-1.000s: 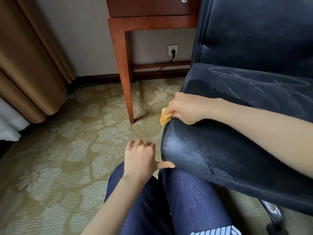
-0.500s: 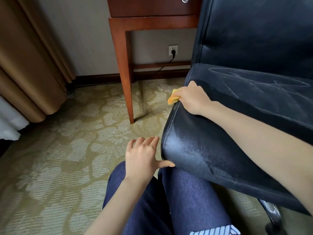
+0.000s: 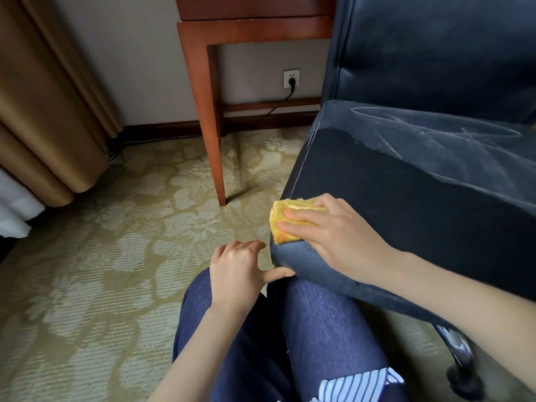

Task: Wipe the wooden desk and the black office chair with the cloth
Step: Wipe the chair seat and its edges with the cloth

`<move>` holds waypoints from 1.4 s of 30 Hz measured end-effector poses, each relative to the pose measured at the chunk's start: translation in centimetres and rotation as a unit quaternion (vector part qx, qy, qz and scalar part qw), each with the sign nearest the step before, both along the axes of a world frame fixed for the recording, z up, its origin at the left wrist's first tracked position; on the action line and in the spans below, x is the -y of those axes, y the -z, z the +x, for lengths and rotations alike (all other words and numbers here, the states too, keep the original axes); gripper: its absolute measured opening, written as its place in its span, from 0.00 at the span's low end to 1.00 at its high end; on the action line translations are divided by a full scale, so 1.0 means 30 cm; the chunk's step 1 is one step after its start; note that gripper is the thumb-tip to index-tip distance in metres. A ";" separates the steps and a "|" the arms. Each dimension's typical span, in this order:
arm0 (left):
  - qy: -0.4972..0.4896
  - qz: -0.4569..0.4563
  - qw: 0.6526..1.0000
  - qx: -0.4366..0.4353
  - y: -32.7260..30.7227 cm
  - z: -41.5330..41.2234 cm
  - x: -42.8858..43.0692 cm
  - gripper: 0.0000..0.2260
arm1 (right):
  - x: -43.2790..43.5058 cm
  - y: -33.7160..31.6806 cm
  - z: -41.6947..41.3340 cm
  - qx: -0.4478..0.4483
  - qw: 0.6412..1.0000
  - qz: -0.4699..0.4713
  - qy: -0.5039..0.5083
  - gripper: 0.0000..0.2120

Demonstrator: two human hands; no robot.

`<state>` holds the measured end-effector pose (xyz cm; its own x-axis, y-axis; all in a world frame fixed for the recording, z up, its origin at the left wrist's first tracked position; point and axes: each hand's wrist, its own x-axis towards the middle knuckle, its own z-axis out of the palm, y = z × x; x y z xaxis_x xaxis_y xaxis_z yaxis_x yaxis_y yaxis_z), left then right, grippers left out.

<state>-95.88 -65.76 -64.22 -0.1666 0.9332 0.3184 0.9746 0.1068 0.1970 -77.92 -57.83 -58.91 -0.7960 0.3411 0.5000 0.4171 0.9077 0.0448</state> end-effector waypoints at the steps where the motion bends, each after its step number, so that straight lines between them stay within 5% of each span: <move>1: 0.006 -0.009 1.000 0.009 0.001 0.000 -0.001 0.34 | 0.026 0.014 0.024 -0.008 1.000 0.012 0.002 0.22; 4: 0.041 -0.004 0.999 0.034 -0.009 -0.003 0.008 0.33 | 0.117 0.070 0.095 -0.017 0.998 0.048 0.032 0.25; 9: 0.072 -0.071 0.979 0.175 -0.025 -0.032 0.019 0.32 | 0.238 0.205 0.240 -0.001 0.992 0.115 0.052 0.15; 11: 0.087 -0.086 0.971 0.206 -0.026 -0.044 0.019 0.25 | 0.250 0.225 0.297 0.028 0.988 0.142 0.046 0.15; 26: 0.106 -0.105 0.971 0.189 -0.031 -0.080 -0.015 0.32 | 0.165 0.160 -0.090 0.006 0.992 0.126 0.014 0.15; 34: 0.045 0.075 0.958 0.273 -0.035 -0.001 -0.031 0.22 | 0.215 0.180 0.113 -0.062 0.986 0.127 0.083 0.17; 39: 0.130 0.148 0.941 0.274 -0.080 0.118 -0.056 0.17 | 0.259 0.247 0.304 -0.104 0.966 0.144 0.189 0.20; 42: 0.192 0.151 0.948 0.205 -0.108 0.212 -0.082 0.18 | 0.292 0.286 0.406 -0.129 0.942 0.173 0.258 0.19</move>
